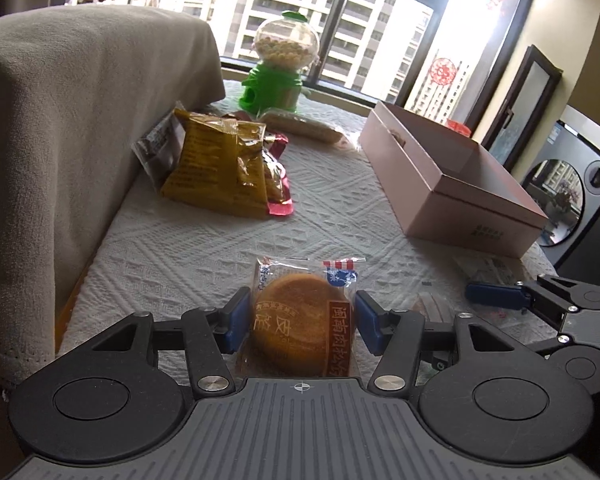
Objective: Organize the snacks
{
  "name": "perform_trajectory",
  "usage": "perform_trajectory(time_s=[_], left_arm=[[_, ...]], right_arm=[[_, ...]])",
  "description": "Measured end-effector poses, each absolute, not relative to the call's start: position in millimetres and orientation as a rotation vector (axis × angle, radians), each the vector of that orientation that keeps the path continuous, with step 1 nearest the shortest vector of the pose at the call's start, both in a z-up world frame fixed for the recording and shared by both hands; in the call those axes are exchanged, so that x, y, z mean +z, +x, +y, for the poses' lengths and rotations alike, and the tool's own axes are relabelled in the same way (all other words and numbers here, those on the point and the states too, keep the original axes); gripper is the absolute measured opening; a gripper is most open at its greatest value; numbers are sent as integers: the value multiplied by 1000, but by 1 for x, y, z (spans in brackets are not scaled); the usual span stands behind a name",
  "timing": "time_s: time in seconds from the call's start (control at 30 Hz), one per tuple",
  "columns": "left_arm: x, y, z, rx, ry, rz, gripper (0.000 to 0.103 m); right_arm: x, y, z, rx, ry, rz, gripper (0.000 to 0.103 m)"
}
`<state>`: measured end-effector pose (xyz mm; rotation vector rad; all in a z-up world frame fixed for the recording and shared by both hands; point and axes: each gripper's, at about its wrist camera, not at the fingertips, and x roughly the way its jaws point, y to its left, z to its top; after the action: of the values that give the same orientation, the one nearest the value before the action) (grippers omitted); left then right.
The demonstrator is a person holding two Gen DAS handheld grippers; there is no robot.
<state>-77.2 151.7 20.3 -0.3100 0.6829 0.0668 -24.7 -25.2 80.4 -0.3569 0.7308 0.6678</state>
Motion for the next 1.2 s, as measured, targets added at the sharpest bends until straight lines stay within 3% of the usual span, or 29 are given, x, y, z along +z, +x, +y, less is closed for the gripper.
perform_trajectory(time_s=[0.7,0.8,0.87,0.93,1.2], left_arm=[[18,-50,157,40,-405,623,61],[26,-66,150,52,-369,621,57],[29,-76,142,39,-329,633,57],[29,-81,134,24,-284,659,57],[24,-60,123,56,-234,712,57]], right_arm=[[78,-12,-40,623,-283,731,85],[79,-14,-40,634,-285,722,78],[81,-20,-39,651,-295,711,62],[84,-26,-38,670,-313,715,39],[124,-38,-84,609,-265,717,38]])
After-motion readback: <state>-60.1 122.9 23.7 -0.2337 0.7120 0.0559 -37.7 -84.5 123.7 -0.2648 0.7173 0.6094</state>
